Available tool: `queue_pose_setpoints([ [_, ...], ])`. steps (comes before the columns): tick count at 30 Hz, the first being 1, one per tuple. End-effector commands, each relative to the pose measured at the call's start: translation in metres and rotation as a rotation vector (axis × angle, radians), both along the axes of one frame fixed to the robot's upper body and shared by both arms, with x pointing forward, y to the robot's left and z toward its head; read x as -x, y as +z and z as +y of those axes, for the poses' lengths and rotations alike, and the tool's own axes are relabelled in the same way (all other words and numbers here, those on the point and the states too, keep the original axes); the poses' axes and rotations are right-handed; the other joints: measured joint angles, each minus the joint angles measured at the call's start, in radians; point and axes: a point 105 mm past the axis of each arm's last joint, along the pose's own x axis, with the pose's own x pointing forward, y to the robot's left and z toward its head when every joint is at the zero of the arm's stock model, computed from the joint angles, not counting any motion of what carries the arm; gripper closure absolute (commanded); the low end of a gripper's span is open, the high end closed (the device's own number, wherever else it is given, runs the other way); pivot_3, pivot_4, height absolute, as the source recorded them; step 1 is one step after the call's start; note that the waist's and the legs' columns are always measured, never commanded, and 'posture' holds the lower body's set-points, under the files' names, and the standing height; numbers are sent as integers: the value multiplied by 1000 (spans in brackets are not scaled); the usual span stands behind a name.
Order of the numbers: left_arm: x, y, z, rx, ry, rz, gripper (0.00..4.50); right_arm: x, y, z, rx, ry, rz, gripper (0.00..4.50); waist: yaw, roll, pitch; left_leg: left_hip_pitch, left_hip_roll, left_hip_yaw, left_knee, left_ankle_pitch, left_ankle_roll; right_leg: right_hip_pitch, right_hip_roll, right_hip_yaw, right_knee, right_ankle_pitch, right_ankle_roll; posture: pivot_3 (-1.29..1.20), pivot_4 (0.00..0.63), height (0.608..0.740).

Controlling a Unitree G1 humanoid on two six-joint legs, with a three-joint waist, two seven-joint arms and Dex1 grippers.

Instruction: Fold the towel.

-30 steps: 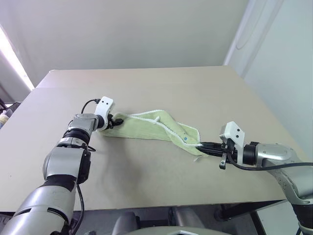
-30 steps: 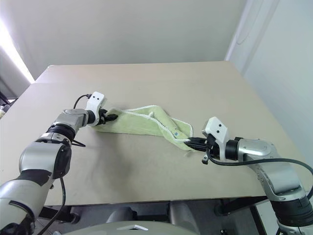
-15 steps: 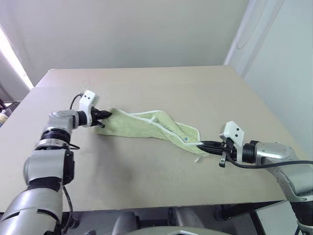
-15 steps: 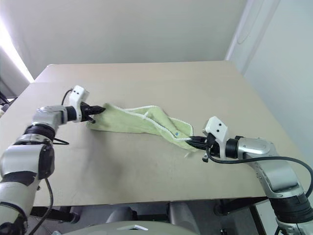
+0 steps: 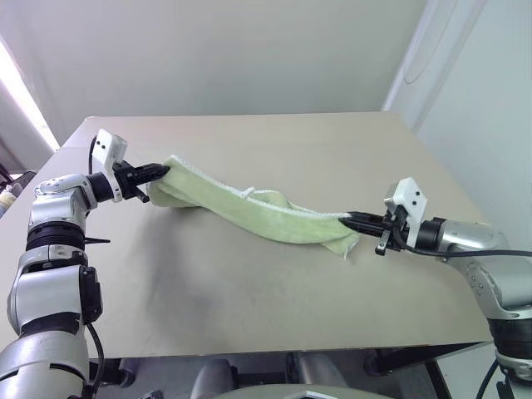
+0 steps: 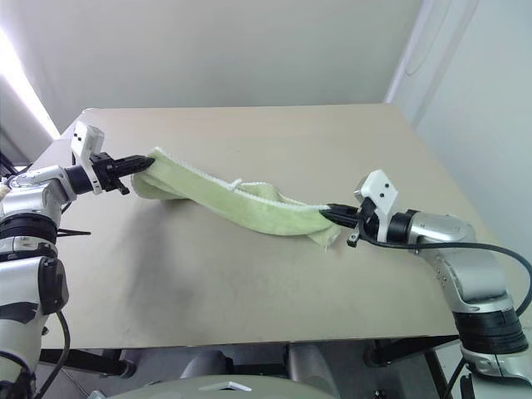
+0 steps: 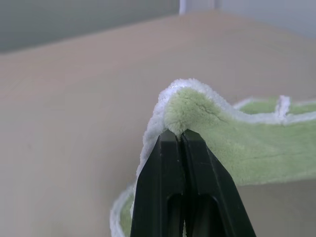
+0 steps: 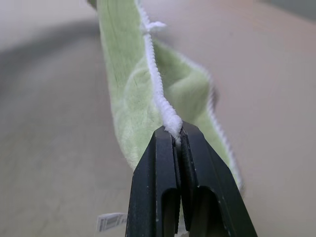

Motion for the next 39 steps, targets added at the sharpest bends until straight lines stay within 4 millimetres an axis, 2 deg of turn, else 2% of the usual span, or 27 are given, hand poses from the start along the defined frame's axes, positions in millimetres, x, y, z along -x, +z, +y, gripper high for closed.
queue_pose_setpoints([
  [1,-17,26,-5,47,83,-112,4482,-20,32,-11,-62,-99,-121,4500,0,0,0,0,0,0,1,0,0,0,0,0,0,0,1,0,0,712],
  [2,-18,27,-6,50,93,-117,4482,-23,34,-12,-66,-112,-127,4500,1,0,0,0,0,0,1,0,0,0,0,0,0,1,1,0,0,712],
  [6,-45,44,-31,88,200,-191,4482,-66,58,-34,-95,-339,-225,4500,1,0,0,0,0,0,1,0,0,0,0,0,0,1,1,0,0,712],
  [9,-57,51,-46,84,241,-217,4482,-87,66,-43,-83,-441,-264,4500,1,0,0,-1,-1,0,1,0,0,0,0,0,-1,2,2,0,0,712],
  [14,-73,83,-64,106,363,-300,4482,-119,96,-65,-92,-627,-391,4500,-4,1,0,-2,-1,1,-3,0,0,-1,0,1,-4,6,2,0,0,712],
  [19,-76,109,-55,137,494,-377,4482,-128,132,-81,-148,-678,-503,4500,-9,2,1,-11,-1,0,-3,0,0,-10,0,1,-4,7,3,0,0,712],
  [23,-72,114,-50,131,475,-428,4482,-120,140,-82,-170,-624,-536,4500,-10,2,1,-15,-1,0,-3,0,0,-13,0,1,-4,7,3,0,0,712],
  [24,-70,112,-51,109,433,-440,4482,-117,140,-82,-186,-604,-531,4500,-10,2,1,-15,-1,0,-3,0,0,-13,0,1,-4,7,4,0,0,712],
  [27,-56,90,-39,63,338,-475,4482,-92,108,-61,-152,-401,-430,4500,-10,4,-1,-15,-1,0,-4,0,0,-13,0,1,-5,7,4,0,0,712],
  [31,-22,21,-37,-69,58,-340,4482,-45,68,-26,-174,-148,-257,4500,-23,10,-2,-15,-1,0,-6,0,0,-13,0,1,-3,7,4,0,0,712],
  [33,-9,5,-30,-95,34,-326,4482,-31,56,-17,-165,-99,-209,4500,-26,10,-2,-15,-1,1,-4,0,0,-13,0,1,-1,7,3,0,0,712],
  [36,10,-7,-21,-87,6,-300,4482,-17,36,-11,-117,-64,-137,4500,-23,8,-1,-15,0,0,3,0,0,-13,0,1,0,8,2,0,0,712],
  [39,34,-16,-15,-100,-36,-271,4482,-6,17,-10,-50,-39,-72,4500,-24,8,-2,-10,0,0,3,1,-1,-2,0,1,-2,7,1,0,0,712],
])
